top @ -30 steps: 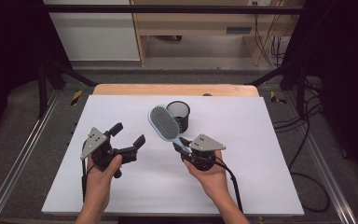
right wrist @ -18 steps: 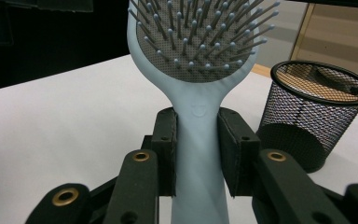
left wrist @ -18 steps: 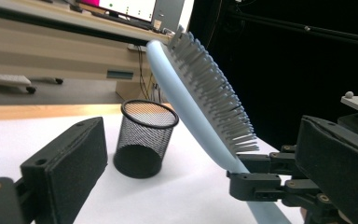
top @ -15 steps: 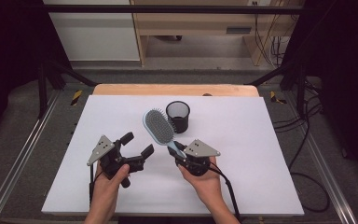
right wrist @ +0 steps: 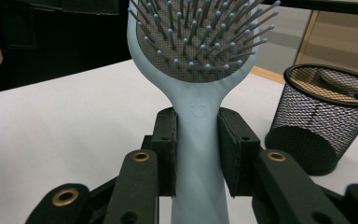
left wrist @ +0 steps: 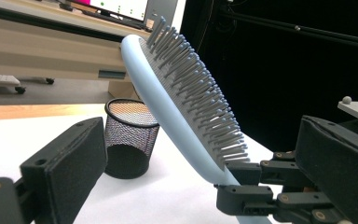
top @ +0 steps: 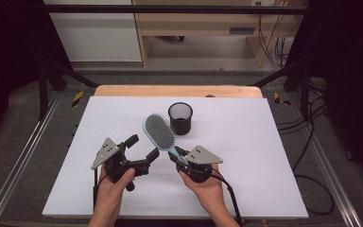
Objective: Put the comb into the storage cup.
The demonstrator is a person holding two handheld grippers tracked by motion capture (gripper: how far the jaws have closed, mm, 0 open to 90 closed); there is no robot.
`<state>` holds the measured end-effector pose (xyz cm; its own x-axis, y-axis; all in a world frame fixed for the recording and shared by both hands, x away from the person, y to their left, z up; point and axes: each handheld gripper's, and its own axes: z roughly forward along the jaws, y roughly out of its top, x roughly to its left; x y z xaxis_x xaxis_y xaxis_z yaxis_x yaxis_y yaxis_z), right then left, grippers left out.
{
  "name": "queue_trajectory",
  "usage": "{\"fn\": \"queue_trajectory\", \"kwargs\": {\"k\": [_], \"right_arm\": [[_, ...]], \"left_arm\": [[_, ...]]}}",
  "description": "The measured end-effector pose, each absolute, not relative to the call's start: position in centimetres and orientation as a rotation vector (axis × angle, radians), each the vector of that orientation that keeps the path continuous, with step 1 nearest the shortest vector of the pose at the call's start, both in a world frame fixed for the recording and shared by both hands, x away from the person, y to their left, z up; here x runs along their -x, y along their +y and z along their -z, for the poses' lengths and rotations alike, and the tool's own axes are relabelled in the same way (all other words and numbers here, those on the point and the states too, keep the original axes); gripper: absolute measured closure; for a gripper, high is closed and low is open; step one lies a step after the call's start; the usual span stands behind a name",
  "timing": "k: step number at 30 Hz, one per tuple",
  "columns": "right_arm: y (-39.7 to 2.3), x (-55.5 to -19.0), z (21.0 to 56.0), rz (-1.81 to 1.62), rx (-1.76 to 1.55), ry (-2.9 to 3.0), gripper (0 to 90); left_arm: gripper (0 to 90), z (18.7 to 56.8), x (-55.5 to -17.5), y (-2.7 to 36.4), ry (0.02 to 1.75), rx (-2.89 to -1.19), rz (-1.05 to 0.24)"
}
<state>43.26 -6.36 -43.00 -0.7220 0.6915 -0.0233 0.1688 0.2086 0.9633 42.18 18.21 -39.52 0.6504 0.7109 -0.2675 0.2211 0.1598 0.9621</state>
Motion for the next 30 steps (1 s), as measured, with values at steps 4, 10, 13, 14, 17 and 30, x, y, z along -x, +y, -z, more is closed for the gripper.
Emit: {"fn": "queue_trajectory", "kwargs": {"k": [4,10,13,14,17,30], "right_arm": [[-5.9,-43.0,43.1,-1.537,-0.781,2.045,69.4],[-5.3,-42.6,43.2,-1.542,-0.748,2.047,69.5],[-5.0,-42.4,43.3,-1.541,-0.737,2.051,69.4],[-5.0,-42.4,43.3,-1.54,-0.734,2.054,69.4],[-4.7,-42.2,43.5,-1.532,-0.717,2.064,69.4],[-3.9,-41.8,43.7,-1.528,-0.68,2.074,69.4]], "left_arm": [[2.2,39.6,-42.2,18.3,0.851,-1.407,-0.414],[2.3,39.8,-42.3,18.5,0.859,-1.395,-0.395],[2.4,39.8,-42.4,18.7,0.867,-1.382,-0.373],[2.4,39.9,-42.5,18.7,0.87,-1.377,-0.366],[2.9,39.9,-42.5,18.8,0.875,-1.373,-0.353],[9.2,40.1,-42.7,19.3,0.89,-1.351,-0.314]]}}
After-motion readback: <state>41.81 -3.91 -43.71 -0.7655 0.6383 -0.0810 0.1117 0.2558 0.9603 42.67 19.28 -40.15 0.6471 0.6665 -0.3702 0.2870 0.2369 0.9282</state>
